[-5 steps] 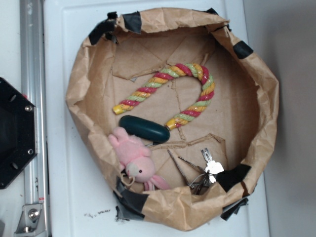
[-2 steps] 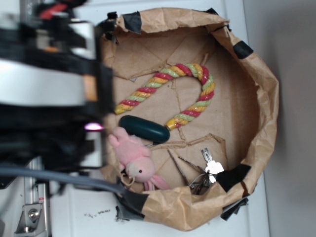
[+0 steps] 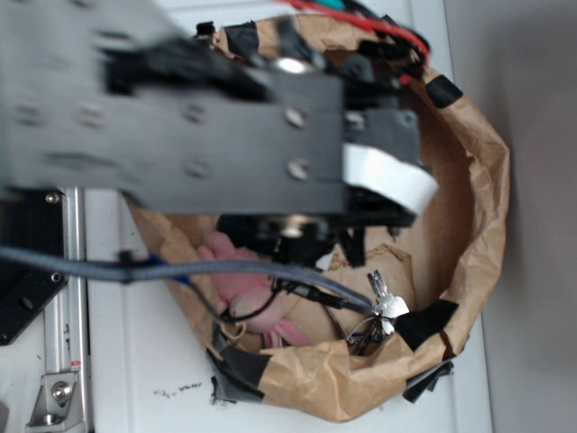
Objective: Grab the multicolored rope.
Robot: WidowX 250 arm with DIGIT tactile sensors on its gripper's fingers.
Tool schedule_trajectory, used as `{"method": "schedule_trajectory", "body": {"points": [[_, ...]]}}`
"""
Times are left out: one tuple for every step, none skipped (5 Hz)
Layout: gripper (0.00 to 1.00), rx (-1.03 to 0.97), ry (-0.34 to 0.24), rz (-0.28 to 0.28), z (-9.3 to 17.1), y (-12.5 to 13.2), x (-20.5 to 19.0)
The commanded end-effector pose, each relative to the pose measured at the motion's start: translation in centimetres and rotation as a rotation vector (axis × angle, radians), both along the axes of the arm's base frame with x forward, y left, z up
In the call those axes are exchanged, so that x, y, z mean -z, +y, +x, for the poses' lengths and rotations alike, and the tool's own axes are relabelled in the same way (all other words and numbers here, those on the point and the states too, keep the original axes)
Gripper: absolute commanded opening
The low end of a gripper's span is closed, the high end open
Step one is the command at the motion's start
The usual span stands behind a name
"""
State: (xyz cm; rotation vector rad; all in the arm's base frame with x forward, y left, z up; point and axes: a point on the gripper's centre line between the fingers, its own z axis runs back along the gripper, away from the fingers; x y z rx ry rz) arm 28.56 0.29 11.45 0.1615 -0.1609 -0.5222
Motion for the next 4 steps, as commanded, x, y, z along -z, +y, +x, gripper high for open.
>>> {"method": "schedule_trajectory", "body": {"points": [[1.00, 0.127, 0.097, -0.063, 0.4, 0.9, 3.9], [1.00, 0.095, 0.107, -0.061, 1.7, 2.8, 4.5], [1.00, 0.083, 0.094, -0.063, 2.7, 3.4, 4.8], [1.00, 0.096, 0.110, -0.049, 3.6, 3.0, 6.9]]}}
